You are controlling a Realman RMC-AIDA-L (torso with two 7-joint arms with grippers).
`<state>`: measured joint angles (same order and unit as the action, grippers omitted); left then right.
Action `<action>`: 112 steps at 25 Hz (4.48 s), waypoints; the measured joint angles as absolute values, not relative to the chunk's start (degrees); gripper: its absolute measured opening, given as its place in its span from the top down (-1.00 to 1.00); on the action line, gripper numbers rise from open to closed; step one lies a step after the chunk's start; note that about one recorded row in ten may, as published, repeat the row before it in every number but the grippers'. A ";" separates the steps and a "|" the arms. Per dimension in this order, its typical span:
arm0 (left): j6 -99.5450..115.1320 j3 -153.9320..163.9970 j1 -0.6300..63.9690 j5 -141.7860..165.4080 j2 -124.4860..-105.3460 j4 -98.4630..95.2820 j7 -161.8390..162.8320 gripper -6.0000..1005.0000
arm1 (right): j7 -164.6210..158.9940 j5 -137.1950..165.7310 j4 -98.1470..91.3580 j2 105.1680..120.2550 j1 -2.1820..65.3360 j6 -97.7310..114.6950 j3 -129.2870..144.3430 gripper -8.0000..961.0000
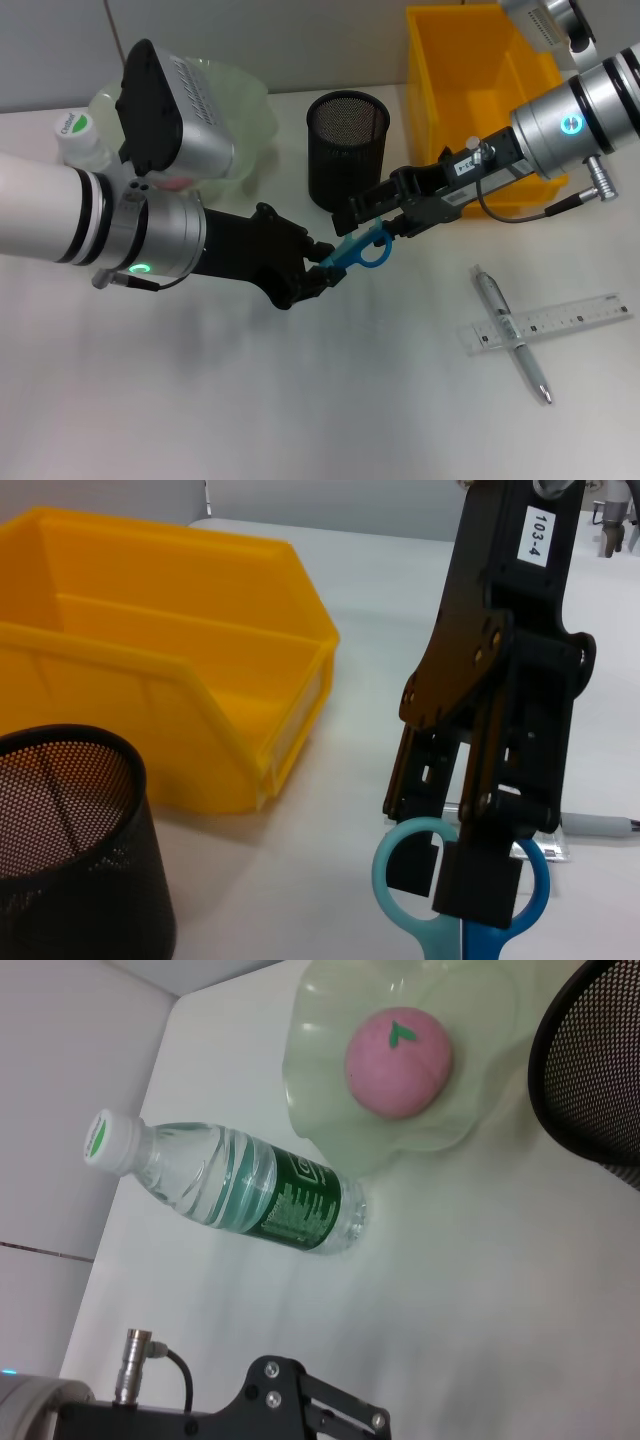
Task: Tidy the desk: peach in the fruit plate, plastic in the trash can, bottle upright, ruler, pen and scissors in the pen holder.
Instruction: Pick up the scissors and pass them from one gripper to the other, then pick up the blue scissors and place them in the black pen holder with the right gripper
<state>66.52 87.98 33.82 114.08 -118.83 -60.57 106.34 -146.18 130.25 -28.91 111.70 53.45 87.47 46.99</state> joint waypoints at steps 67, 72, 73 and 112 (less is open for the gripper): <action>64.78 88.68 34.35 113.49 -118.83 -58.89 105.79 0.51 | -144.36 130.93 -29.36 113.06 52.61 86.23 47.01 0.78; 64.78 88.68 34.44 113.53 -118.82 -58.88 106.05 0.50 | -144.05 131.03 -29.35 113.13 52.61 86.11 47.00 0.80; 64.78 88.68 34.45 113.53 -118.82 -58.88 106.14 0.50 | -144.05 131.04 -29.35 113.13 52.61 86.10 47.00 0.80; 73.27 78.62 22.30 97.53 -118.33 -59.56 93.49 -0.61 | -142.84 131.05 -33.43 109.55 51.36 92.94 46.59 0.73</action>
<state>73.27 78.62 22.30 97.53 -118.33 -59.56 93.49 -142.84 131.05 -33.43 109.55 51.36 92.94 46.59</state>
